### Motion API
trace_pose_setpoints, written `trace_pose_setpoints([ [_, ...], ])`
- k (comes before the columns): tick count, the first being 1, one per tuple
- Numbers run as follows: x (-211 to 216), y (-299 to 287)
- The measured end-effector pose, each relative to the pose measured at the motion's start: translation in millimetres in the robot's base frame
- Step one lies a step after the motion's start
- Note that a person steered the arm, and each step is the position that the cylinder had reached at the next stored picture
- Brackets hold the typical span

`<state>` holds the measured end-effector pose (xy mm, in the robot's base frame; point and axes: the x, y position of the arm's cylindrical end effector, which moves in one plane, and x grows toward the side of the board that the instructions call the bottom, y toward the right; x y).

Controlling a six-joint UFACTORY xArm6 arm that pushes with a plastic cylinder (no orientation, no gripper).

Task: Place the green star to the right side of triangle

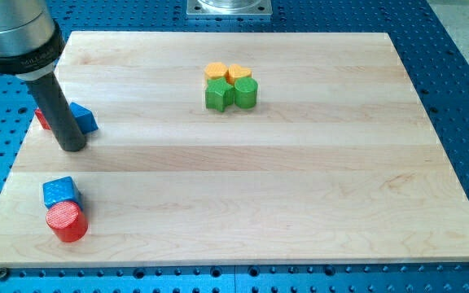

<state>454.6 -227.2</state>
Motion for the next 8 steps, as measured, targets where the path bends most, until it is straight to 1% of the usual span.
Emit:
trace_pose_setpoints([
  [2, 5, 2],
  [3, 21, 68],
  [4, 18, 178],
  [5, -7, 296],
  [6, -42, 346],
  [7, -90, 364],
  [8, -134, 341],
])
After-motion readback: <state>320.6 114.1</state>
